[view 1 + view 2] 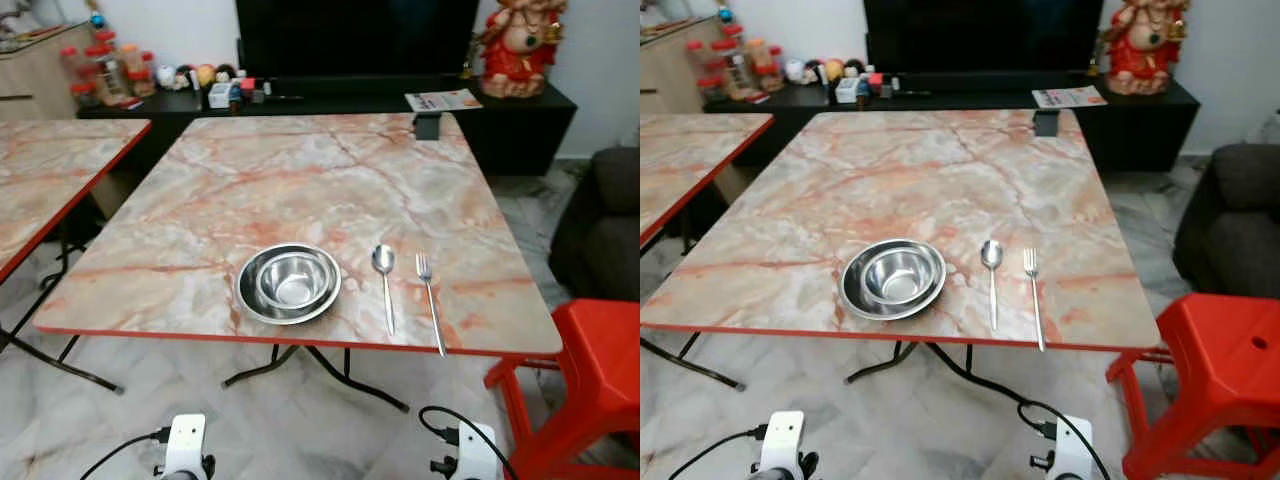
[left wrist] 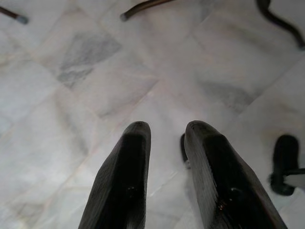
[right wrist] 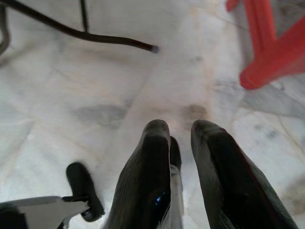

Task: Setting the table

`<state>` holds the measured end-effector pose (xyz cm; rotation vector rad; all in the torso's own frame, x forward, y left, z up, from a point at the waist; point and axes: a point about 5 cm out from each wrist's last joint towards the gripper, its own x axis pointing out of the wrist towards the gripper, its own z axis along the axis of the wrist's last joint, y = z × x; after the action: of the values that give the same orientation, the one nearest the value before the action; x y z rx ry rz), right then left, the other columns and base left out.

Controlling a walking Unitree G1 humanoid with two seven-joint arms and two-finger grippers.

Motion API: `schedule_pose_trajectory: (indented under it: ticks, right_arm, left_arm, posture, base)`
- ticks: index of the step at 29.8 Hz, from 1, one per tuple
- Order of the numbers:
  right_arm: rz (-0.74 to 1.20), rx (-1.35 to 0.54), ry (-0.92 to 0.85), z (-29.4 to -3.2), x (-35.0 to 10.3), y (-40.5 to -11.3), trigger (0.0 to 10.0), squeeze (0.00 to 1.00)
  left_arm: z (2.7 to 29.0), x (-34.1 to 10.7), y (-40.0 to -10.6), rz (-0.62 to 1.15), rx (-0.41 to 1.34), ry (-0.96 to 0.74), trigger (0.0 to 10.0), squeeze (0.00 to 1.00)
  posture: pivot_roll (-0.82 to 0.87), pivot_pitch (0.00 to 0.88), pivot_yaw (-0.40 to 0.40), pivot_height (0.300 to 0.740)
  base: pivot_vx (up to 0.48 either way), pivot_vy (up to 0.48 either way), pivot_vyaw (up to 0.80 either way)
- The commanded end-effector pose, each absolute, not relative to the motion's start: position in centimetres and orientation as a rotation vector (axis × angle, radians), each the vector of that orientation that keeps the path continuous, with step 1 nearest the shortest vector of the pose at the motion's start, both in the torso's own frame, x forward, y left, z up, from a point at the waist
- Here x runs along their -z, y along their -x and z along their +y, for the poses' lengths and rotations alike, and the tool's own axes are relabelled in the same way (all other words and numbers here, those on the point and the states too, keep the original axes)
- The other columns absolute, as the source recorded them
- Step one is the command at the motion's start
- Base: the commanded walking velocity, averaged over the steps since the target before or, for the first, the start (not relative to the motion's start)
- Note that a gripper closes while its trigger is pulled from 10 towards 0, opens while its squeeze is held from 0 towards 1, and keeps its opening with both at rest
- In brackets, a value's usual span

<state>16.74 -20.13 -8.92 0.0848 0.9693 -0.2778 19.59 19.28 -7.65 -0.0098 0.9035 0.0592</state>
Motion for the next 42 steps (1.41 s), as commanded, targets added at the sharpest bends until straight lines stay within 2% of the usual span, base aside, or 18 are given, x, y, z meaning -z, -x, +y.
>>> schedule_pose_trajectory:
  ticks: [1, 42]
  right_arm:
    - [0.964, 0.281, -0.099, -19.7, 8.9, -16.95, 10.0, 0.0]
    - [0.96, 0.221, -0.057, -19.15, 8.82, -17.29, 10.0, 0.0]
  left_arm:
    - [19.99, 7.64, -19.44, 0.91, -0.085, 0.01, 10.0, 0.0]
    - [20.19, 7.62, -19.42, 0.913, -0.079, -0.006, 10.0, 0.0]
  posture:
    - [-0.07, 0.0, 0.059, 0.74]
    - [-0.06, 0.0, 0.054, 0.74]
  base:
    - [0.0, 0.48, 0.0]
    - [0.0, 0.477, 0.0]
